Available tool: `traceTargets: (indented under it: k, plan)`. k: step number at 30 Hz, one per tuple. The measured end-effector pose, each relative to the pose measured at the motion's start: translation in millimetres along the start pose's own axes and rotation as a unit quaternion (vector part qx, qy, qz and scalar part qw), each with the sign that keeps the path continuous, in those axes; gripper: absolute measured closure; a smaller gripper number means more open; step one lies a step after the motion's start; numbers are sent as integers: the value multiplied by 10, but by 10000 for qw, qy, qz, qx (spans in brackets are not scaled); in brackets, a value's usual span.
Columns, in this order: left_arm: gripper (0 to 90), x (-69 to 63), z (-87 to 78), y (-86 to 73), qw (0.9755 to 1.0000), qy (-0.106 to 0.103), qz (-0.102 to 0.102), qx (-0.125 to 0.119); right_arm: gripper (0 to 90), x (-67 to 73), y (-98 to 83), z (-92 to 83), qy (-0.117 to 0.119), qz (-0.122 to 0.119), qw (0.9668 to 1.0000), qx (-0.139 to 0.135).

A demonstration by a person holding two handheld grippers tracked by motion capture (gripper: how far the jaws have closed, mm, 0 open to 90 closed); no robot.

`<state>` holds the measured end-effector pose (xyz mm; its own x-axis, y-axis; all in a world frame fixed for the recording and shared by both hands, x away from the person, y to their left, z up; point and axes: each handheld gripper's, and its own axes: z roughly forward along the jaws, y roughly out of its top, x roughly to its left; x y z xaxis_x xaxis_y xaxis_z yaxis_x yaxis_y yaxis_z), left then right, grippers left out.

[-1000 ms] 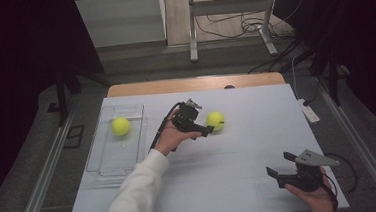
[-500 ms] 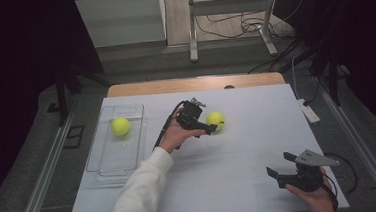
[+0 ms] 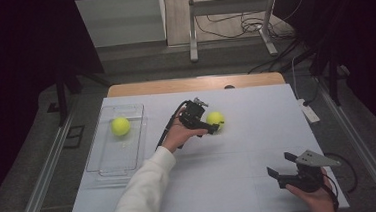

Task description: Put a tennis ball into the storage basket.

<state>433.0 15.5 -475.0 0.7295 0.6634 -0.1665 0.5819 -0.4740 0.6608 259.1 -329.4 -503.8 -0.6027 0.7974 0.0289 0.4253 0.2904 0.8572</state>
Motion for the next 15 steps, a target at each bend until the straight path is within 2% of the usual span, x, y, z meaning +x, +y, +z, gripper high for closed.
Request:
traceTargets:
  k: [15]
  plan:
    - [136, 32, 137, 46, 9999, -7, -102, 11, 140, -4, -6, -7, 36, 28, 10000, -11]
